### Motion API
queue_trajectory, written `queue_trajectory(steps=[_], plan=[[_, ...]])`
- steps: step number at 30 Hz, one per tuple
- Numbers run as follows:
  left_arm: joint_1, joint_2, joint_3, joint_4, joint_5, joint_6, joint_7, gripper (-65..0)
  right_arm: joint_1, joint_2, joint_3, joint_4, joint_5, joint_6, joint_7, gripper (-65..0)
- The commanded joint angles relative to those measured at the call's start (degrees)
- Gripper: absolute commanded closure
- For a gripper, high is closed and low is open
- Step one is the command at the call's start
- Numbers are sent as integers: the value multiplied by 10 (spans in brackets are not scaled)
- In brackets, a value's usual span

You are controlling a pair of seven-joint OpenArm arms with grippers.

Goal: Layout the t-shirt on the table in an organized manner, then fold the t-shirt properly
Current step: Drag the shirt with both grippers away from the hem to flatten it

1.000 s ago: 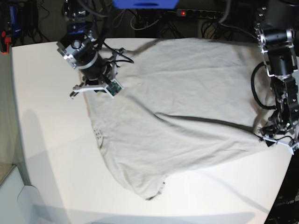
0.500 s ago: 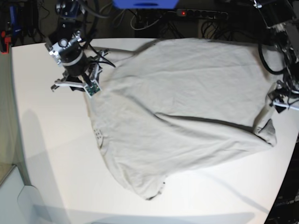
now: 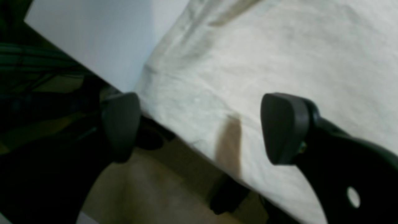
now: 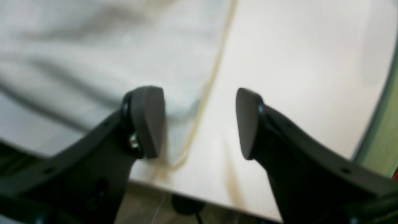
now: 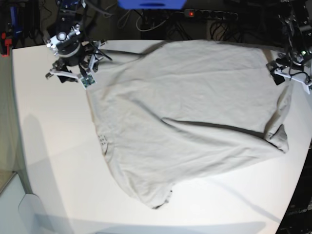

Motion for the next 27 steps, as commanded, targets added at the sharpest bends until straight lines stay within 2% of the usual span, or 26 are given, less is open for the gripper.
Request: queue_trajectory(steps=[1,5,12,16,20,23,27], plan=[[0,-10,-4,10,3,2,-6,-594,6,-1,0,11,5,-8,13,-371],[0,-10,-4,-3,5,2,-6,-593,-5,-1,0,10,6,-8,15,-371],[-33,-12,-4,-90,5,2,-8,-593,-4,-9,0,5,7,-8,15,-371],[-40,-21,-2,-134,25,2,-51,-593,-3,-10,0,1,7,-8,13,-371],[-45,-21,-1,-154,47,2,-66,-592,-3,-10,0,-1,7,-8,14,-371],[-44,-21,-1,-155,46,2,-66,-542,-2,-10,0,-6,7,-8,15,-369],[-45,-21,0,-171,46,2,-66,-395,-2,-10,0,-13,7,-8,15,-369]])
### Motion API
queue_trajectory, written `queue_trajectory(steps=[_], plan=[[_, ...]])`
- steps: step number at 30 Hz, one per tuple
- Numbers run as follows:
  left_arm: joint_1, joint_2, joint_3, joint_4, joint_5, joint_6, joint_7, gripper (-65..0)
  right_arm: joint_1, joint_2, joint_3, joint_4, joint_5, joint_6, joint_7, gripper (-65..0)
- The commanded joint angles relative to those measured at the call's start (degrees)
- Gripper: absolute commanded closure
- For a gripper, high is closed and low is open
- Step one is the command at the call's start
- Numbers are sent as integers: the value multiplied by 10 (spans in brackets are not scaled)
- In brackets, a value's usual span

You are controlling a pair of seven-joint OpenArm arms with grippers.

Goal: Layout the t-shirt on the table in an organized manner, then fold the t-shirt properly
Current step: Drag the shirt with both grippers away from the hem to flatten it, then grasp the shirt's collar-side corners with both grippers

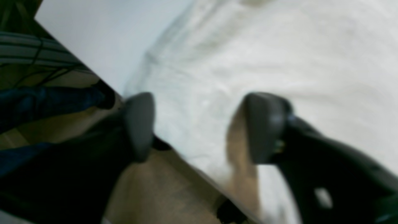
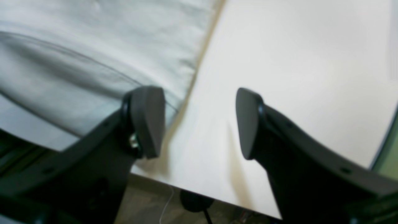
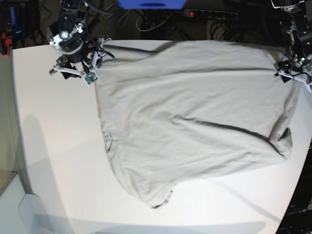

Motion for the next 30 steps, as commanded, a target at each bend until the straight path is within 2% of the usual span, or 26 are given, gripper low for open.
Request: queue_trajectory(steps=[1,3,5,12,20,25,30], plan=[[4,-8,-1,-10,16,2,19,-355,3,-3,0,3,3,-7,7,-369],[1,-8,-1,-31,16,2,17,-273,3,-5,0,-5,3,-7,7,-369],[-12,-8,-1,-50,16,2,17,-230,3,-7,0,-15,3,-7,8,-369],[-15,-8,1,-62,13,2,18,-226,-1,-8,-21,-24,3,-7,8,-370],[-16,-7,44,-59,11,2,19,-226,3,-8,-28,-20,3,-7,7,-370],[-11,13,44,33,11,2,29,-226,3,-7,-29,4,3,-7,8,-370],[-34,23,44,155,11,2,127,-226,1,-8,-62,39,3,-7,6,-372]])
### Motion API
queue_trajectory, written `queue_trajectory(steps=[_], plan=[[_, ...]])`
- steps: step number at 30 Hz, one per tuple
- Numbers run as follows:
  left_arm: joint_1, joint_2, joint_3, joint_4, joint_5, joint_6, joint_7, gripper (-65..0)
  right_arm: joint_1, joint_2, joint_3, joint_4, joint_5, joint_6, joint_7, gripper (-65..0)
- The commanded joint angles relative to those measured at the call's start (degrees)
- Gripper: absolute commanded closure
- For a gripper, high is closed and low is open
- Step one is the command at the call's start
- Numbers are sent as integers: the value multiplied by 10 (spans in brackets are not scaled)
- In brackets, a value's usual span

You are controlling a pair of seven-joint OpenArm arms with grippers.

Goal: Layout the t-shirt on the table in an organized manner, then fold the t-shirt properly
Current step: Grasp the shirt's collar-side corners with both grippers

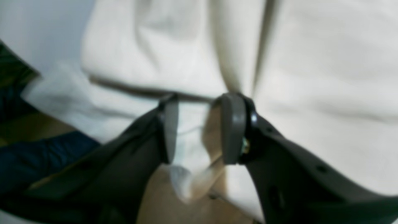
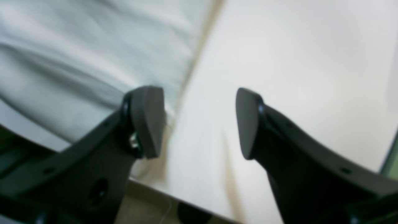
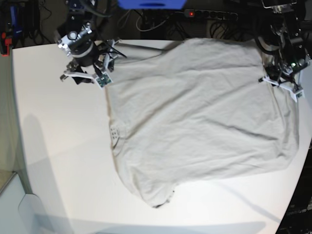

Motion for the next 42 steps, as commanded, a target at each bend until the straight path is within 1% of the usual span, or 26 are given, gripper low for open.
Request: queue_trajectory(steps=[1,5,9,11,16,19,22,24,27,28,29,32,34,37,42], plan=[[-17,-3,-5,40,5,-1,2,-226,0,-2,-5,15,2,-7,7,-372],[-24,4,-26,117,9,-1,66,-229,-2,-2,-10,18,2,-7,7,-372],[-20,2,-65,131,9,-1,104,-229,-2,-2,-9,18,2,-7,7,-372],[-4,-17,-85,131,9,-1,113,-229,-2,-2,-9,18,2,-7,7,-372],[48,-47,-114,124,9,-1,74,-229,-2,-2,-9,18,2,-7,7,-372],[53,-60,-113,90,7,-1,48,-230,1,-2,-9,16,2,-7,7,-372],[53,-64,-113,43,2,-2,16,-231,1,-2,-10,17,2,-7,7,-372],[49,-65,-111,11,2,-2,-12,-271,3,-2,-10,15,2,-7,7,-372],[49,-66,-75,-20,7,-5,-64,-401,3,-2,-10,16,2,-7,7,-372],[49,-65,-68,-25,9,-11,-75,-425,3,-2,-10,16,2,-7,7,-372],[49,-65,-61,-29,9,-23,-83,-430,3,-2,-10,16,2,-7,7,-372],[48,-61,-55,-29,9,-54,-91,-430,2,-2,-9,16,2,-7,7,-372],[35,-61,-54,-30,9,-62,-93,-430,1,-2,-9,16,2,-7,7,-372],[27,-60,-54,-35,9,-63,-93,-430,2,-2,-9,16,2,-7,7,-372],[18,-60,-54,-86,9,-67,-94,-430,2,-2,-9,16,2,-7,7,-372]])
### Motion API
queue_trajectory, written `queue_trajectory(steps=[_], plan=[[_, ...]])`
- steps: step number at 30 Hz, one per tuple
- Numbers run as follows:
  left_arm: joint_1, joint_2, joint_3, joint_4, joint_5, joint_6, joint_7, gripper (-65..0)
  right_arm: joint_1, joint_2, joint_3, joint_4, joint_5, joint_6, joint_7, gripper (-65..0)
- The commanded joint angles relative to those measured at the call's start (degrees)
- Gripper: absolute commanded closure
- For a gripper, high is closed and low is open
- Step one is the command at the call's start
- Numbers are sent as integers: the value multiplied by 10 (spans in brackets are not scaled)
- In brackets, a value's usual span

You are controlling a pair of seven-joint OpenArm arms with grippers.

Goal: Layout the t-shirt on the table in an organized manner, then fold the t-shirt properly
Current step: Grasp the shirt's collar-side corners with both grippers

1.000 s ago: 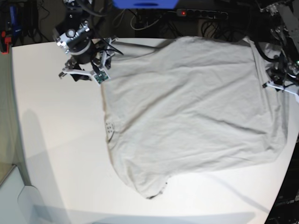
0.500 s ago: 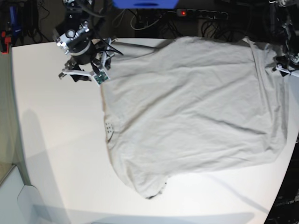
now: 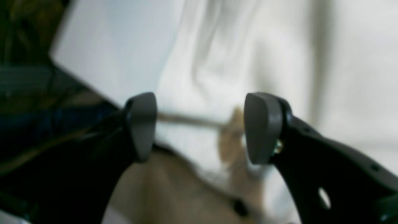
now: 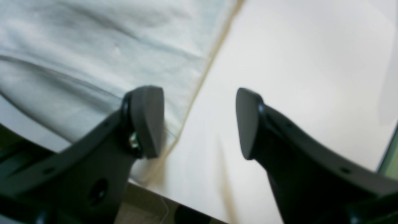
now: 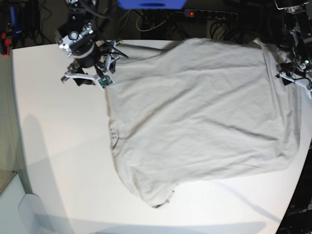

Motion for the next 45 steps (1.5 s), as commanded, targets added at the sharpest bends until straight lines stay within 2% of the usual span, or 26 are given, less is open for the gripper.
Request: queue_trajectory(steps=[1,5,7,10,13,15,26,30,38,45], plan=[[-13,-11,-4,2,4,-4,-8,-430,2,-2,-1,9,4,-7,11,-372],[-21,-11,-4,-33,4,-14,-8,-429,2,-2,-2,8,4,-7,11,-372],[-21,-11,-4,-40,4,-14,-9,-397,2,-2,-3,8,4,-7,11,-373],[-21,-10,-4,-44,4,-14,-18,-276,2,-2,-19,8,4,-7,11,-373],[-21,2,-4,-44,4,-14,-23,-120,0,-1,-40,8,4,-7,11,-373],[-21,4,-4,-44,4,-14,-22,-74,1,-1,-41,6,4,-7,11,-373],[-21,15,51,-42,4,-13,-24,-55,25,2,-33,-17,3,-7,11,-373],[-22,25,56,-41,4,-13,-24,0,33,11,-32,-49,3,-7,11,-373],[-32,37,57,-41,4,-13,-19,-4,52,16,4,-94,3,-7,12,-373],[-32,45,57,-35,4,-13,-18,-4,47,28,4,-116,3,-7,11,-373]])
